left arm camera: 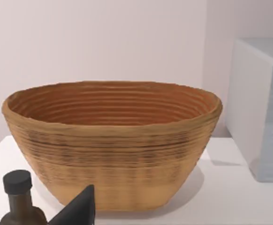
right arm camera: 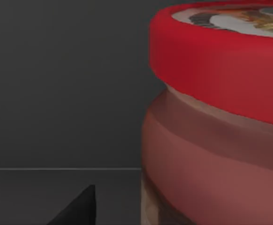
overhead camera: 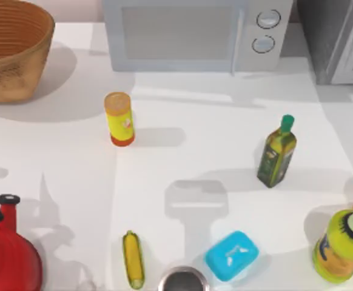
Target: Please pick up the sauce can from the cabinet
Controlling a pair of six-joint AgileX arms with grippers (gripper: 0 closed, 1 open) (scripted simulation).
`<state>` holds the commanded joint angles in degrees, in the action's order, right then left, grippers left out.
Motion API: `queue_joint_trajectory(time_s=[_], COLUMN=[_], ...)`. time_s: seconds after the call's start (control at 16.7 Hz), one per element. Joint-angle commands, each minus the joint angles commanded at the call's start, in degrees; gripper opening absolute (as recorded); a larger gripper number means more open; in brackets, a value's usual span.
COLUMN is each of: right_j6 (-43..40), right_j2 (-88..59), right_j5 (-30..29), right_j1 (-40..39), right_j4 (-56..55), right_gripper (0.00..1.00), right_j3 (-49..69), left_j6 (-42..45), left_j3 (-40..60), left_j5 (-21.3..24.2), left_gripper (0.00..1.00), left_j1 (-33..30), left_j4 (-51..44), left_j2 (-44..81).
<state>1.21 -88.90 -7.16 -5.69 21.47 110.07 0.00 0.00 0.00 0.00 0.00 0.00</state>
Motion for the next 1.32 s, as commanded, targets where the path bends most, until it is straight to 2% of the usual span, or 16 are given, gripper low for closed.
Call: queue_joint_trajectory(time_s=[0.72, 1.32], right_j6=[0.00, 0.10], right_j2=[0.00, 0.13], right_j5=[0.00, -0.05], right_j1=[0.00, -0.11], right_j4=[0.00, 0.16], right_gripper=[0.02, 0.00], right_j3=[0.00, 0.01], left_j6=[0.00, 0.00], left_j3=[0.00, 0.00], left_j5=[0.00, 0.00], left_gripper=[1.00, 1.00], left_j1=[0.00, 0.00], left_j4=[0.00, 0.00], left_j2=[0.00, 0.00])
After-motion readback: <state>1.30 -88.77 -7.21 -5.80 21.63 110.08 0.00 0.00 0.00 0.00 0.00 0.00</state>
